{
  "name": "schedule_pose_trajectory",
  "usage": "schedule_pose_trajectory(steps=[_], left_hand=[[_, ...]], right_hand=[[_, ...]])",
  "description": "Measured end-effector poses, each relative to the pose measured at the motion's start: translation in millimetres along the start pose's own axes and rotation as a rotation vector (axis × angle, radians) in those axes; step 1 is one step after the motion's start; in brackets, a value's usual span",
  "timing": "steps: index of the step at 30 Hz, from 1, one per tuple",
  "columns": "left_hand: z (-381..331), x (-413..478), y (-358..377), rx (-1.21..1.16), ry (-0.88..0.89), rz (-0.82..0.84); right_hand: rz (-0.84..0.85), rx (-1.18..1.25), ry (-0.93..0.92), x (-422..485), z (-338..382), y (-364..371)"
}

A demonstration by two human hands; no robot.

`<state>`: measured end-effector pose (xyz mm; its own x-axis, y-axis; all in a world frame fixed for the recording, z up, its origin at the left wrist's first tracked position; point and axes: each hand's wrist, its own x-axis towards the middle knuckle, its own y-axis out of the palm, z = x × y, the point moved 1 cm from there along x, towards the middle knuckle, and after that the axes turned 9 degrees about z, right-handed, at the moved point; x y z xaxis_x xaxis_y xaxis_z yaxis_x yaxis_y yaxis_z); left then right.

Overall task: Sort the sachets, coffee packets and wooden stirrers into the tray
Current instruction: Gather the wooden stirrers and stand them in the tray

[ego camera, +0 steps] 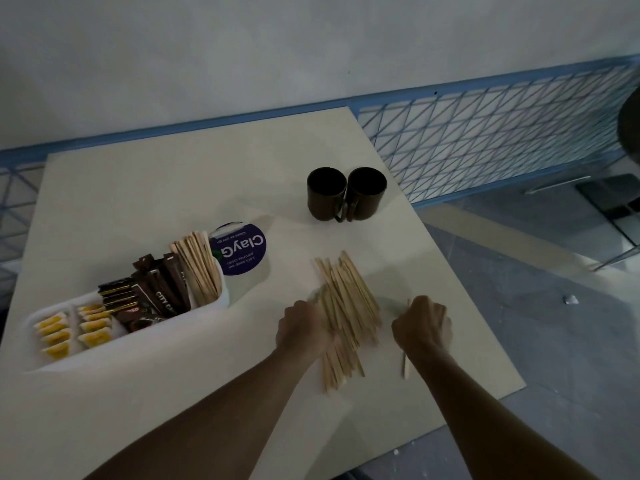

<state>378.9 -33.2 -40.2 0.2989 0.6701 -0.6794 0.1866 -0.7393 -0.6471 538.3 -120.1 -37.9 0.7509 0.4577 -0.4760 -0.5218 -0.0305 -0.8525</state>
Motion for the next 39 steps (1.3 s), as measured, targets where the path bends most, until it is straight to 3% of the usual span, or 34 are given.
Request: schedule_pose_trajectory(steps=[13,25,32,39], left_hand=[[-0.7,10.6,-3.3,-0.061,-0.054,-0.059],[-1.1,7.9,-8.3,-0.099,0.038,-0.08],[-1.6,8.9,-14.4,-0.119,0.111,-0.083],[-1.5,19.6,-19.3,-0.281,0.048,-0.088]], right_hand=[[0.095,0.163,-0.061,28.7,-6.2,0.9],[0.15,0.232,-0.303,22.2,44.4,-10.3],[0.168,0.234,-0.451,22.2,67.9,-1.0],[0.116,0.078,-0.446,31.5,66.6,5.6]])
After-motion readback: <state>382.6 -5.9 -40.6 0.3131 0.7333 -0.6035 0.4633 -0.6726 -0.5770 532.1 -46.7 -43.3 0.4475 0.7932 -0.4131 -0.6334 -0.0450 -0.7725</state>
